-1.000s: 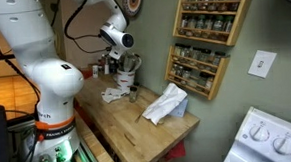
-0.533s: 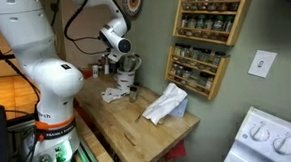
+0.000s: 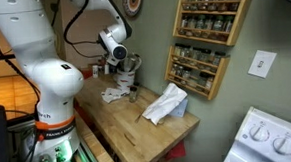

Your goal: Pick up the wooden cooking spoon and put it on the black spatula and then pick up both the wooden spoon and the black spatula from the countertop and put them in the white and red utensil holding bucket

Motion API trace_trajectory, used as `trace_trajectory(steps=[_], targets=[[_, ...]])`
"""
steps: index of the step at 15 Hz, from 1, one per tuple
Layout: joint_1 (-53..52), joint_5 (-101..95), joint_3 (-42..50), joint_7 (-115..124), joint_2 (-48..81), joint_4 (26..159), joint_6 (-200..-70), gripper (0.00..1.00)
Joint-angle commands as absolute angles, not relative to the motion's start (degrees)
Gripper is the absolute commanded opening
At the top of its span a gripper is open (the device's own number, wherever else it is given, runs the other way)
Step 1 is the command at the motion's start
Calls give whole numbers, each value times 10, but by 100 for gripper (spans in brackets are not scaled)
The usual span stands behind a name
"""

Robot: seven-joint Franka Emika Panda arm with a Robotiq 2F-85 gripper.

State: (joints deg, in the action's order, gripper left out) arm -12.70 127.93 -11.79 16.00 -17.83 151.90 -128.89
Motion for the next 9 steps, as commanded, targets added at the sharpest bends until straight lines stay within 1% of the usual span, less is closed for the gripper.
trace_trajectory(steps=[1,9], targets=[[-122,1326,-118,116,-185,1541,-1269,3],[-119,1345,-117,100,-151,1546,-1259,3]])
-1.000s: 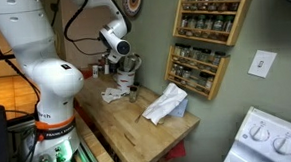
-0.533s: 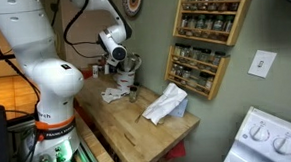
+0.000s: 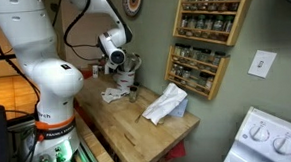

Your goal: Pick up the wooden cooking spoon and put it on the black spatula and then pick up both the wooden spoon and the black spatula from the countertop and put them in the white and red utensil holding bucket

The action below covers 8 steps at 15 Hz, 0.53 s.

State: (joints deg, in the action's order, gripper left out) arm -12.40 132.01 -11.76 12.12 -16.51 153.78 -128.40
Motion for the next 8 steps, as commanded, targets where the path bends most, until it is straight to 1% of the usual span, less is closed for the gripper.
trace_trajectory(steps=[1,8], targets=[[-118,1346,-117,97,-143,1545,-1256,3],[-113,1358,-116,85,-90,1535,-1250,3]])
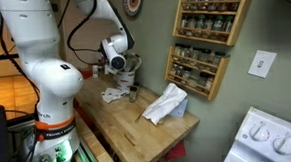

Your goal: Pick up the wooden cooking spoon and put it on the black spatula and then pick up both the wooden spoon and the black spatula from the countertop and put them in the white and red utensil holding bucket

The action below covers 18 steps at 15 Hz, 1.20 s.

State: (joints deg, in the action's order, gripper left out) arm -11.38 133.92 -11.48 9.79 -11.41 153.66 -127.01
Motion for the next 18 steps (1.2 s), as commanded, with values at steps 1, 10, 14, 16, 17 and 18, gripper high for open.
trace_trajectory(steps=[1,10,14,16,17,18], targets=[[-111,1360,-115,85,-83,1534,-1247,3],[-109,1364,-114,87,-35,1514,-1241,3],[-109,1367,-115,88,-25,1509,-1257,3],[-109,1374,-114,84,-20,1509,-1260,3],[-109,1376,-114,85,-19,1509,-1256,3],[-109,1377,-114,86,-17,1508,-1259,3]])
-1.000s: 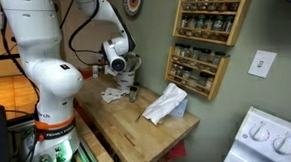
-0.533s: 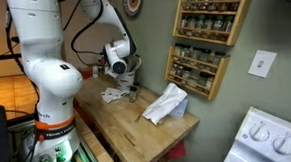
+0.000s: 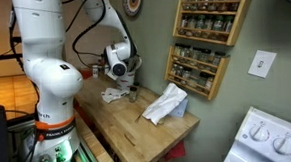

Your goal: Pick up the wooden cooking spoon and put it on the black spatula and then pick up both the wooden spoon and the black spatula from the countertop and put them in the white and red utensil holding bucket

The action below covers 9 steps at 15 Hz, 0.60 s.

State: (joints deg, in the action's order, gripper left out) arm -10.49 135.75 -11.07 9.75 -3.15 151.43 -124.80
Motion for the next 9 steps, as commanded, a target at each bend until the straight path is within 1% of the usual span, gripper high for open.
trace_trajectory(steps=[1,9], targets=[[-109,1378,-114,87,-15,1508,-1259,3],[-111,1392,-116,90,-2,1503,-1272,3]])
